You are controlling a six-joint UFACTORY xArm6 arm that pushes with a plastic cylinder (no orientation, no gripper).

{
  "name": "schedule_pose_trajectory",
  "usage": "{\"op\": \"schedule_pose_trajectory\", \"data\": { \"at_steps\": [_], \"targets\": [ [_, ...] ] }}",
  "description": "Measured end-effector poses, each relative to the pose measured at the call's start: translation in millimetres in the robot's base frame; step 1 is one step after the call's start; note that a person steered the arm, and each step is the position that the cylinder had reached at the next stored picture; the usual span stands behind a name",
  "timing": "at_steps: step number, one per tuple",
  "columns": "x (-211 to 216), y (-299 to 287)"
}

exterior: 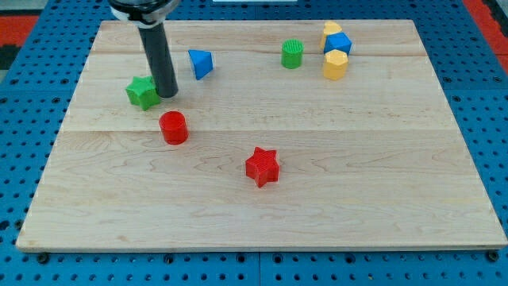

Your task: Nudge the yellow heart and the blue cube a bit down

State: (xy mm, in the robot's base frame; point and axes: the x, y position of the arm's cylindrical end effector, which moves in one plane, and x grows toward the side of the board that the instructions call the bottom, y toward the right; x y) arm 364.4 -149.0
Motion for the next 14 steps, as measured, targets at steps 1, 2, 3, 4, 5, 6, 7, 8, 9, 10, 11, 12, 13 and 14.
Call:
{"op": "schedule_pose_trajectory", "data": {
  "at_steps": [1,2,3,4,5,6,7,8,9,10,11,12,13,14],
  "targets": [
    [-1,54],
    [-12,103],
    [-43,68],
    [-65,82],
    [-46,162],
    [-46,238],
    [-39,243],
    [-27,243],
    [5,277],
    [-16,325],
    [-79,353],
    [-147,357],
    [-163,325],
    [-158,298]
  ]
}}
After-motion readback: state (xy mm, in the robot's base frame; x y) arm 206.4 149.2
